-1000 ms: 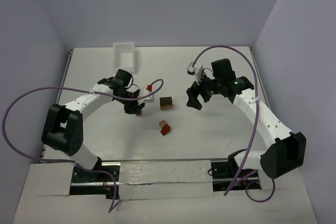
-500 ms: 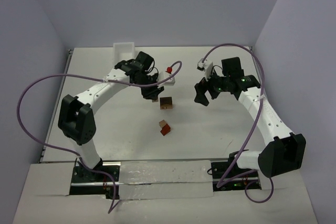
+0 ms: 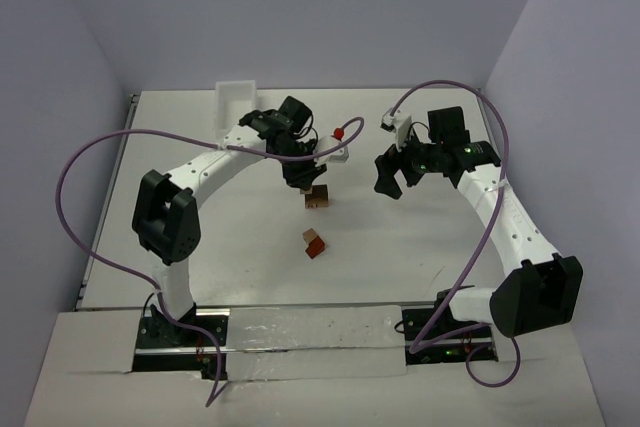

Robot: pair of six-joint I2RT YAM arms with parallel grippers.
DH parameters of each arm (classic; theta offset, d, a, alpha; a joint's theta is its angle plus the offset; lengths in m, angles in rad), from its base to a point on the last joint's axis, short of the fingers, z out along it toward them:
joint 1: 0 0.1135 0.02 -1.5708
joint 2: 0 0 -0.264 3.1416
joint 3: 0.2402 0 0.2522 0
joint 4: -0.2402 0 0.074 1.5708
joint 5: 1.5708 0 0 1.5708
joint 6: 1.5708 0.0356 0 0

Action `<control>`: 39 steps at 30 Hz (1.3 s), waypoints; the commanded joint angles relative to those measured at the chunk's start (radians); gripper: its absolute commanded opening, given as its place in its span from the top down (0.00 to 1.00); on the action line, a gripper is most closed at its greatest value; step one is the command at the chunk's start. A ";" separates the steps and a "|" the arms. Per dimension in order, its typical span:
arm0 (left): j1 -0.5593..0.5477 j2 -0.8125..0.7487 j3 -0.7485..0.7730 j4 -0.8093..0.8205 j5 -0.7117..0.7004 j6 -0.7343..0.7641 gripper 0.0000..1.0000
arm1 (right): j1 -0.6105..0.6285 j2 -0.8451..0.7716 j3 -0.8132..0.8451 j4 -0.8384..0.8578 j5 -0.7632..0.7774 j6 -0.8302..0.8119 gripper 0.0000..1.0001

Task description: Build the wood block tower

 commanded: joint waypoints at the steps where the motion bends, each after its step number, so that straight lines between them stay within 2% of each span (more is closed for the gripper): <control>1: -0.011 -0.002 0.028 0.010 -0.003 -0.003 0.92 | -0.010 -0.008 0.045 -0.010 -0.004 -0.010 0.00; 21: -0.013 0.040 0.046 0.038 0.021 0.023 0.87 | -0.009 -0.003 0.037 -0.011 0.005 -0.014 0.00; 39: -0.014 0.052 0.060 0.057 0.038 0.040 0.87 | -0.008 -0.005 0.032 -0.010 0.003 -0.015 0.00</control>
